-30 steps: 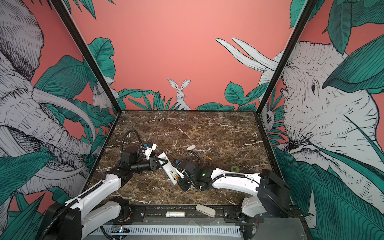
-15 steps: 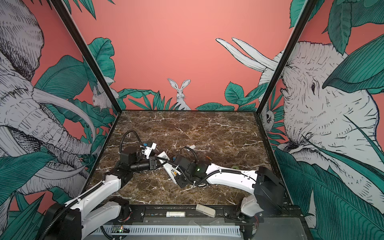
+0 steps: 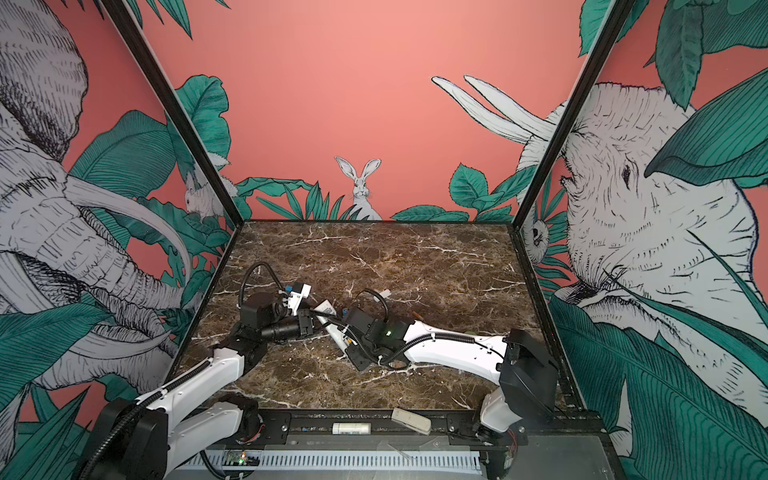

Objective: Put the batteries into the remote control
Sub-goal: 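Lower the battery into the compartment beside the first battery with the right gripper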

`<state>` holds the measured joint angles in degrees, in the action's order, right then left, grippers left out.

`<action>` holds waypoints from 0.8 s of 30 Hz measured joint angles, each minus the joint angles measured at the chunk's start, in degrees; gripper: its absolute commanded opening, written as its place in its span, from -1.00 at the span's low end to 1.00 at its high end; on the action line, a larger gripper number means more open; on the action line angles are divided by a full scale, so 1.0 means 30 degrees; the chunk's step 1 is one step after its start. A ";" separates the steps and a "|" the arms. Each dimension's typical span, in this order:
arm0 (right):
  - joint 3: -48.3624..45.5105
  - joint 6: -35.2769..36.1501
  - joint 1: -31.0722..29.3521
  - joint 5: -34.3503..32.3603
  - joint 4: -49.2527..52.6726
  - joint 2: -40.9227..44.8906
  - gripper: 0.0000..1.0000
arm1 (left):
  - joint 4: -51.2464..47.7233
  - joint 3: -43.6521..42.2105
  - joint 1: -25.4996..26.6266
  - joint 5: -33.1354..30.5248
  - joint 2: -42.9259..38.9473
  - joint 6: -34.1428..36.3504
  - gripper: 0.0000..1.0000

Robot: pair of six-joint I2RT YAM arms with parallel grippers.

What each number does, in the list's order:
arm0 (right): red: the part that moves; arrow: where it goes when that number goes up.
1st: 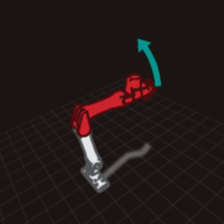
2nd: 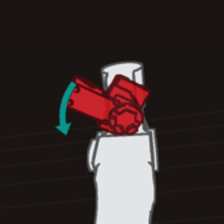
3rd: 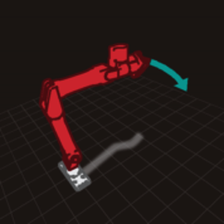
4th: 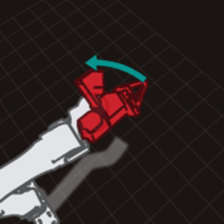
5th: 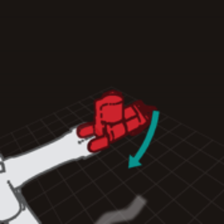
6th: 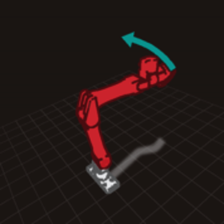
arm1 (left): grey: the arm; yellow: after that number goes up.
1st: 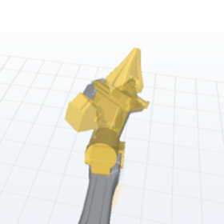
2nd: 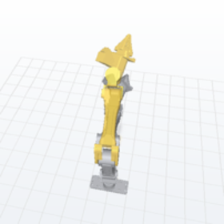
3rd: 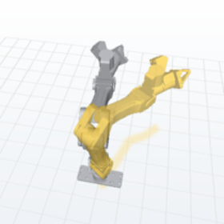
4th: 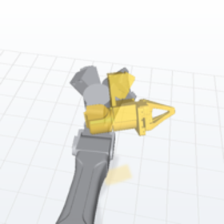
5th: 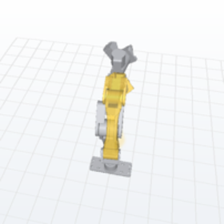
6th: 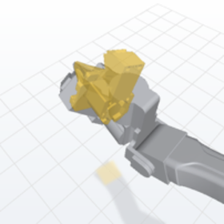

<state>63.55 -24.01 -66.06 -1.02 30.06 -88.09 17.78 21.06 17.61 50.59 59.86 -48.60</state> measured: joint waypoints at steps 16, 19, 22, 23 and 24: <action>0.0678 0.0459 0.0015 -0.0087 0.0670 0.0007 -0.55 | 0.1931 -0.0204 -0.0991 0.0918 0.0874 -0.1348 -1.00; 0.0707 0.0539 0.0015 -0.0095 0.0867 0.0007 -0.55 | 0.2222 -0.0211 -0.1166 0.0947 0.0903 -0.1457 -1.00; 0.0801 0.0590 0.0015 -0.0095 0.1056 0.0007 -0.55 | 0.2441 -0.0219 -0.1311 0.1056 0.0903 -0.1530 -1.00; 0.0831 0.0590 0.0015 -0.0095 0.1107 0.0007 -0.55 | 0.2492 -0.0219 -0.1319 0.1093 0.0903 -0.1545 -1.00; 0.0860 0.0590 0.0015 -0.0102 0.1166 0.0007 -0.54 | 0.2521 -0.0219 -0.1326 0.1122 0.0903 -0.1566 -1.00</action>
<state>66.13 -22.24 -66.02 -1.32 33.56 -88.07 25.34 20.40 13.63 53.95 62.57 -53.30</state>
